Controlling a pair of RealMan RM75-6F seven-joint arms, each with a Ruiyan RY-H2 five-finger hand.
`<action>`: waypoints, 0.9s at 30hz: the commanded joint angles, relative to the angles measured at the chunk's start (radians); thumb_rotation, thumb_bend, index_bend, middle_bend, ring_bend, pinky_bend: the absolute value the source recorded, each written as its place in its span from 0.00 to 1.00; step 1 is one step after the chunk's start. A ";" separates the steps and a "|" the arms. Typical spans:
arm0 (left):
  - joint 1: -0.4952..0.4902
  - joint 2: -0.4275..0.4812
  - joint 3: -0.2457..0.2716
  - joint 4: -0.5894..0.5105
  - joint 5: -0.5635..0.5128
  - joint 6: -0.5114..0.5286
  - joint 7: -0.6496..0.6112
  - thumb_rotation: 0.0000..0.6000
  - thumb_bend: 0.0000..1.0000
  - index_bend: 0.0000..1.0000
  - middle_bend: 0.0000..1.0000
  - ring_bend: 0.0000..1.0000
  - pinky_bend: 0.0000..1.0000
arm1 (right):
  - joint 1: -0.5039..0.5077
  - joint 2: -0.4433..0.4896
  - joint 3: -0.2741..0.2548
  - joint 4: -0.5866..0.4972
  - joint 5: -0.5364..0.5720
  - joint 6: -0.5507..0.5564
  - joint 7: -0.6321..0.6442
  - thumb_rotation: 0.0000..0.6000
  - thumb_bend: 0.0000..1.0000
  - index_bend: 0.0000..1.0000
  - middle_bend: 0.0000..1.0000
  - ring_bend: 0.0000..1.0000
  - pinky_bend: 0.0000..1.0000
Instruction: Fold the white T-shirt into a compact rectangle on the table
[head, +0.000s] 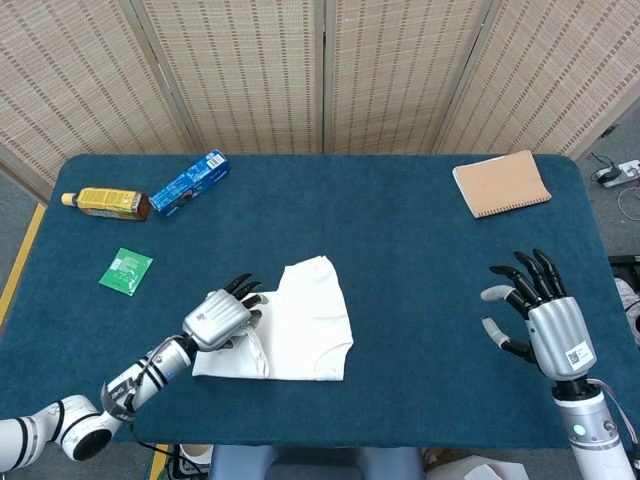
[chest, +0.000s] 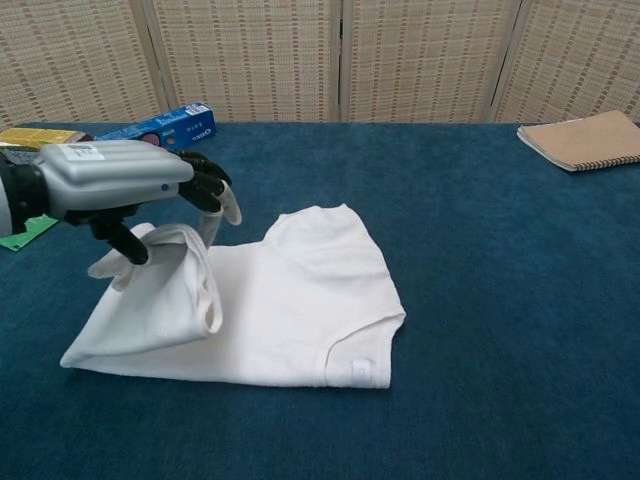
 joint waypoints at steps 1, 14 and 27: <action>-0.033 -0.045 -0.021 -0.007 -0.059 -0.033 0.053 1.00 0.55 0.63 0.23 0.09 0.00 | -0.002 0.002 0.000 0.001 0.002 0.002 0.003 1.00 0.24 0.44 0.26 0.09 0.00; -0.119 -0.160 -0.061 0.013 -0.248 -0.053 0.207 1.00 0.55 0.63 0.22 0.09 0.00 | -0.010 0.014 0.004 0.007 0.008 0.013 0.015 1.00 0.24 0.45 0.26 0.08 0.00; -0.199 -0.262 -0.045 0.046 -0.392 -0.042 0.330 1.00 0.55 0.63 0.22 0.09 0.00 | -0.020 0.021 0.004 0.018 0.016 0.021 0.031 1.00 0.24 0.45 0.26 0.08 0.00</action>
